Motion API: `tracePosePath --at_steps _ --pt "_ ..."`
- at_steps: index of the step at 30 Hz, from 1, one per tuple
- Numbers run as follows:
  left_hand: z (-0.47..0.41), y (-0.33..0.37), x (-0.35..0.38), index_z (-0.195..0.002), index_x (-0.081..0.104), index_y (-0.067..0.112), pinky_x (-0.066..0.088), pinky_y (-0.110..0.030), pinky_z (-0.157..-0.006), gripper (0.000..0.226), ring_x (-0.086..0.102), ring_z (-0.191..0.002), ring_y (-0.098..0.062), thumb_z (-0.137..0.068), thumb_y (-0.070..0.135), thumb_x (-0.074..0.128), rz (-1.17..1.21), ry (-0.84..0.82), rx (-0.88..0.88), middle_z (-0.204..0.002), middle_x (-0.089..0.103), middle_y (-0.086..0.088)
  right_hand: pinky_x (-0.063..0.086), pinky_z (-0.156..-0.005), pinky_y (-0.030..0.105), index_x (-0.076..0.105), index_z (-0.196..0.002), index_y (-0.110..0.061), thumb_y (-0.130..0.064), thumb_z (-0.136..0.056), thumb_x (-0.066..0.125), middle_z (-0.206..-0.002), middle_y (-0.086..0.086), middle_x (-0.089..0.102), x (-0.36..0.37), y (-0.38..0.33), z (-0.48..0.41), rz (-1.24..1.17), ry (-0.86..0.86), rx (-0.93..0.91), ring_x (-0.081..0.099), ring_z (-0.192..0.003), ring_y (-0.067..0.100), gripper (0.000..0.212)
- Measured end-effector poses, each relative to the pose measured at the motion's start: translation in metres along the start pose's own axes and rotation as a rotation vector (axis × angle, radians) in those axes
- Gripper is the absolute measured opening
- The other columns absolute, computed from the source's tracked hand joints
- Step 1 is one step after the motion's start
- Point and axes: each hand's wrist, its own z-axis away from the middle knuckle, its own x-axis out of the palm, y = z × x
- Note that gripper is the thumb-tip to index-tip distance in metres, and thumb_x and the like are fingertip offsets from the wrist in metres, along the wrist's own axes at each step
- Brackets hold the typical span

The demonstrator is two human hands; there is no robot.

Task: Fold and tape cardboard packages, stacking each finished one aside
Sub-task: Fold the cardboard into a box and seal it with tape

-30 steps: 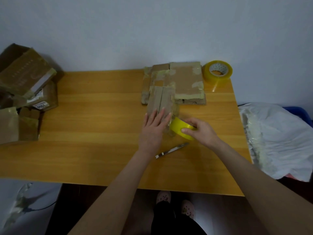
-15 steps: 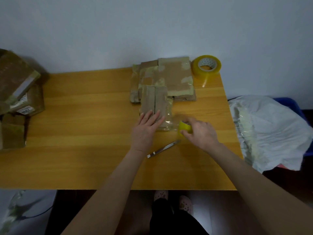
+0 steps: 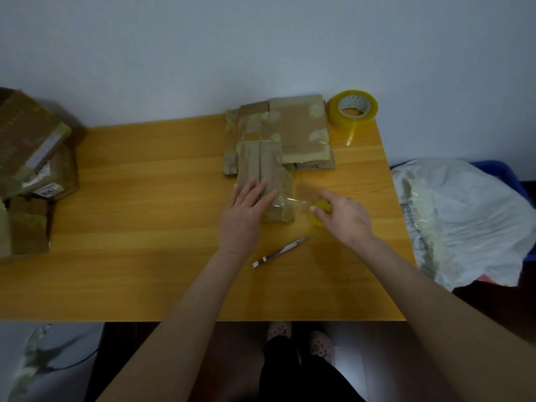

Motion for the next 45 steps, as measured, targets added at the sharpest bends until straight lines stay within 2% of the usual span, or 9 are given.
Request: tracePosePath --at_steps 2,4,7,10,13,18,24,33,45 --pt "0.006 0.014 -0.012 -0.118 0.066 0.013 0.039 -0.045 -0.105 0.042 0.052 -0.123 -0.03 -0.083 -0.001 0.048 0.017 0.092 -0.009 -0.129 0.06 -0.011 0.036 -0.06 0.029 0.059 -0.12 -0.031 -0.042 -0.098 0.048 -0.093 0.006 0.067 -0.003 -0.004 0.001 -0.06 0.022 0.021 0.058 -0.079 0.027 0.027" --pt "0.023 0.034 -0.014 -0.099 0.068 0.011 0.05 -0.034 -0.08 0.028 0.061 -0.097 -0.026 -0.081 0.006 0.047 0.1 0.125 0.034 -0.106 0.064 -0.009 0.033 -0.054 0.028 0.062 -0.114 -0.032 -0.043 -0.097 0.05 -0.084 0.003 0.064 -0.001 -0.006 0.001 -0.093 0.037 0.047 0.052 -0.068 0.022 0.023" --pt "0.044 0.055 0.005 -0.09 0.064 0.013 0.042 -0.025 -0.051 0.01 0.058 -0.075 -0.02 -0.08 0.013 0.065 0.121 -0.141 -0.051 -0.088 0.058 -0.003 0.03 -0.047 0.027 0.064 -0.106 -0.035 -0.045 -0.095 0.053 -0.077 -0.001 0.063 0.001 -0.008 0.0 -0.117 0.054 0.084 0.05 -0.058 0.019 0.019" --pt "0.05 0.056 0.038 -0.118 0.051 0.013 0.046 -0.034 -0.076 0.029 0.052 -0.109 -0.024 -0.095 0.03 0.053 0.023 -0.571 -0.339 -0.119 0.051 -0.005 0.032 -0.047 0.027 0.065 -0.104 -0.035 -0.044 -0.094 0.054 -0.071 -0.002 0.058 0.001 -0.01 0.0 -0.107 0.063 0.099 0.05 -0.06 0.019 0.017" --pt "0.056 0.049 0.055 -0.124 0.048 0.011 0.044 -0.036 -0.088 0.035 0.045 -0.119 -0.024 -0.097 0.034 0.049 -0.041 -0.685 -0.426 -0.127 0.046 -0.008 0.041 -0.057 0.03 0.065 -0.103 -0.036 -0.044 -0.094 0.054 -0.077 0.0 0.062 0.001 -0.01 0.001 -0.093 0.066 0.104 0.055 -0.066 0.02 0.016" --pt "0.063 0.056 0.03 -0.115 0.046 0.012 0.044 -0.036 -0.065 0.022 0.061 -0.092 -0.026 -0.099 0.027 0.045 0.175 -0.682 -0.633 -0.104 0.061 -0.008 0.04 -0.057 0.028 0.066 -0.104 -0.036 -0.046 -0.094 0.054 -0.084 0.002 0.068 -0.002 -0.013 0.001 -0.11 0.071 0.134 0.06 -0.074 0.023 0.019" --pt "0.066 0.081 -0.054 -0.127 0.049 0.02 0.033 -0.024 -0.05 0.027 0.051 -0.06 -0.015 -0.1 0.021 0.042 0.384 -0.283 -0.599 -0.076 0.055 0.004 0.051 -0.062 0.031 0.065 -0.107 -0.035 -0.044 -0.097 0.049 -0.087 0.001 0.069 -0.009 -0.024 0.006 -0.028 0.051 0.156 0.064 -0.081 0.023 0.02" --pt "0.02 0.094 -0.062 -0.142 0.039 0.022 0.05 -0.034 -0.076 0.043 0.06 -0.096 -0.023 -0.1 0.011 0.037 0.252 -0.314 -0.502 -0.119 0.059 -0.003 0.046 -0.062 0.03 0.066 -0.105 -0.033 -0.043 -0.097 0.049 -0.092 0.004 0.07 -0.012 -0.03 0.011 -0.016 0.064 0.164 0.064 -0.087 0.026 0.021" --pt "0.014 0.096 -0.063 -0.137 0.044 0.022 0.038 -0.027 -0.066 0.04 0.059 -0.092 -0.021 -0.099 0.011 0.037 0.163 -0.354 -0.491 -0.108 0.061 -0.002 0.049 -0.062 0.033 0.067 -0.104 -0.032 -0.037 -0.099 0.046 -0.091 0.004 0.07 -0.016 -0.039 0.014 0.014 0.073 0.136 0.064 -0.084 0.026 0.022"
